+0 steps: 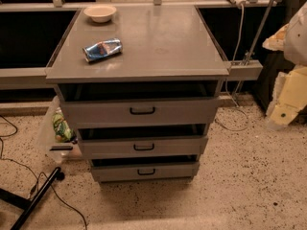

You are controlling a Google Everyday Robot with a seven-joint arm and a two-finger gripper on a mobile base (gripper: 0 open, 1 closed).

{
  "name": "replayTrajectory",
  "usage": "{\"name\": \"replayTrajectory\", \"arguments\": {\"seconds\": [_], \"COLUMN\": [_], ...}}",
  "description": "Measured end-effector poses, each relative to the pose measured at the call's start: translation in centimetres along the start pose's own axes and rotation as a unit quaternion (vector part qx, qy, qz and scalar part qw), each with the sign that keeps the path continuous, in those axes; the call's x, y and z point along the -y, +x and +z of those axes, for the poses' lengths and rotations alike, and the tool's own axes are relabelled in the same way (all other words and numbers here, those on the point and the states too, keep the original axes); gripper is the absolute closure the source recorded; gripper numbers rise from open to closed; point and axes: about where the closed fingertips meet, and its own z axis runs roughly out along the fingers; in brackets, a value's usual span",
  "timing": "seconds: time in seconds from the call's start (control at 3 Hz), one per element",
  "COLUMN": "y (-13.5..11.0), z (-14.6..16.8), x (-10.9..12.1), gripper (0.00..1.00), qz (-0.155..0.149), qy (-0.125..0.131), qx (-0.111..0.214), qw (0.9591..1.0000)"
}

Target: Open middle drawer

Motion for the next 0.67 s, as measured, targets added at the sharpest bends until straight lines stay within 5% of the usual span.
{"name": "replayTrajectory", "arguments": {"seconds": [0.33,0.67], "y": [-0.3,-1.1], "z": [0.1,3.8], "x": [0.0,-1.2], "gripper": [0.0,0.0], "qz": [0.0,0.015], "qy": [0.002,-0.012], "qx": [0.004,0.025], "qw": [1.0,0.9995]}}
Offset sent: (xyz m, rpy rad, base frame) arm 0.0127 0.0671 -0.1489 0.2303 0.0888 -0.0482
